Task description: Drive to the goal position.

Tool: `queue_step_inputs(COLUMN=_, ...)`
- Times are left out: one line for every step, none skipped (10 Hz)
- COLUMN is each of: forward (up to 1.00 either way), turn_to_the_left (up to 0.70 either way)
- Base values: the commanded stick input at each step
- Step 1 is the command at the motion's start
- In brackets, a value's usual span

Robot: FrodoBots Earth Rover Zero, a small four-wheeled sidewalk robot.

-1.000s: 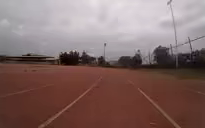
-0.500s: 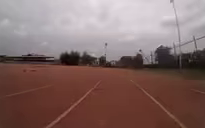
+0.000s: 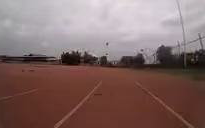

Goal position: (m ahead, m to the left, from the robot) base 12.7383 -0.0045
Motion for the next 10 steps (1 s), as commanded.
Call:
queue_step_inputs(forward=0.7, turn_to_the_left=0.0)
queue_step_inputs(forward=0.7, turn_to_the_left=0.0)
queue_step_inputs(forward=0.7, turn_to_the_left=0.0)
queue_step_inputs(forward=0.7, turn_to_the_left=0.0)
queue_step_inputs(forward=0.7, turn_to_the_left=0.0)
queue_step_inputs(forward=0.7, turn_to_the_left=0.0)
queue_step_inputs(forward=0.7, turn_to_the_left=0.0)
queue_step_inputs(forward=0.7, turn_to_the_left=0.0)
queue_step_inputs(forward=0.7, turn_to_the_left=0.0)
queue_step_inputs(forward=0.7, turn_to_the_left=0.0)
